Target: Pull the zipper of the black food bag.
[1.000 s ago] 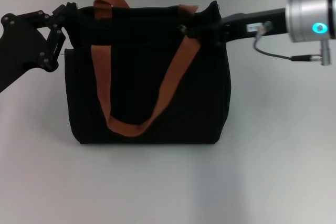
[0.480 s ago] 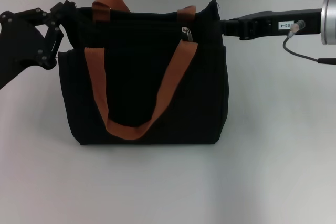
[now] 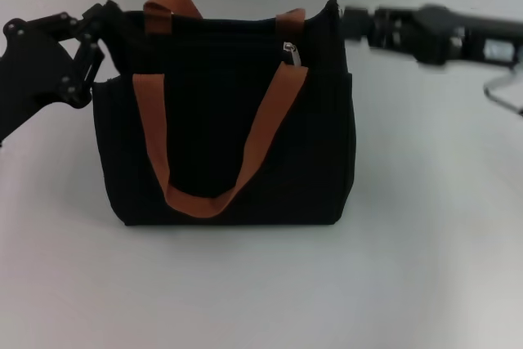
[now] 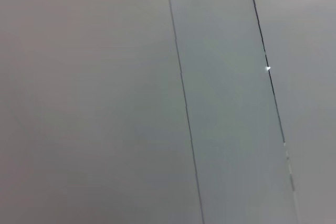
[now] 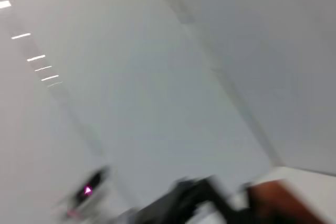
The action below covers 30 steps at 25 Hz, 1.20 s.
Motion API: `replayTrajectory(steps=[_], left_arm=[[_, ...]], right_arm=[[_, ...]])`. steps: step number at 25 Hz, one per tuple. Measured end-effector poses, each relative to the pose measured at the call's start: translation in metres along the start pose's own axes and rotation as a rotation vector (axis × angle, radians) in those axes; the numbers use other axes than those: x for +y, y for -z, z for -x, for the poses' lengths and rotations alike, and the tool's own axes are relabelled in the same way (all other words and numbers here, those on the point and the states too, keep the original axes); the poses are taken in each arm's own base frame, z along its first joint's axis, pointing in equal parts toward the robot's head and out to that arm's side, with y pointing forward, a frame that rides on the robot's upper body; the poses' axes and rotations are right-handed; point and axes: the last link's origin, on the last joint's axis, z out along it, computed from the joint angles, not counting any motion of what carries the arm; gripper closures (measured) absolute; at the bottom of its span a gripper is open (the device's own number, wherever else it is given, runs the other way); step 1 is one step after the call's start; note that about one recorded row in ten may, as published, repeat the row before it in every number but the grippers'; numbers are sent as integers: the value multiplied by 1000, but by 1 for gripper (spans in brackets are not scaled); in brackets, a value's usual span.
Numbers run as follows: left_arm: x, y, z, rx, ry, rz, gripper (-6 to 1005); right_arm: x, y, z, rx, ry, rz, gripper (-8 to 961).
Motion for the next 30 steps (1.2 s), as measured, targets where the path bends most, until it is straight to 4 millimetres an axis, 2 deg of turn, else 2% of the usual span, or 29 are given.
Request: replayTrajectory(steps=[3, 5, 6, 8, 11, 13, 18, 19, 21, 22, 24, 25, 26, 27, 28, 29, 30], left_arm=[[-4, 0, -1, -18, 76, 9, 963], [-6, 1, -2, -24, 101, 13, 907], [-15, 6, -9, -54, 193, 38, 879], [-22, 10, -15, -92, 257, 78, 824], [-26, 12, -20, -111, 297, 102, 740], [-39, 25, -48, -209, 424, 239, 635], [-41, 32, -67, -332, 484, 352, 401], [-41, 32, -67, -332, 484, 352, 357], [-32, 35, -70, -321, 494, 407, 271], [-30, 34, -68, -317, 495, 412, 262], [-16, 32, -60, -294, 486, 443, 245], [-2, 29, -50, -273, 465, 472, 237], [-2, 29, -50, -273, 465, 472, 228], [9, 28, -44, -261, 456, 494, 220], [17, 27, -39, -253, 449, 515, 221], [24, 26, -34, -248, 447, 535, 221], [31, 26, -29, -244, 446, 550, 222]], right_arm=[[14, 3, -16, 13, 120, 123, 705], [15, 4, -24, 22, 153, 131, 626], [15, 4, -24, 22, 153, 131, 587], [14, 5, -35, 38, 167, 128, 511], [13, 5, -40, 51, 167, 126, 402], [11, 3, -44, 80, 171, 126, 329], [11, 0, -48, 121, 188, 133, 133], [11, 0, -48, 121, 188, 133, 133], [11, -2, -52, 142, 203, 140, 133], [11, -3, -54, 151, 215, 146, 133], [13, -6, -59, 159, 242, 157, 133], [15, -8, -64, 152, 264, 164, 133], [15, -8, -64, 152, 264, 164, 133], [16, -8, -68, 146, 271, 168, 133], [17, -10, -76, 135, 276, 177, 133], [17, -10, -76, 135, 276, 177, 133], [19, -11, -87, 120, 274, 187, 133]])
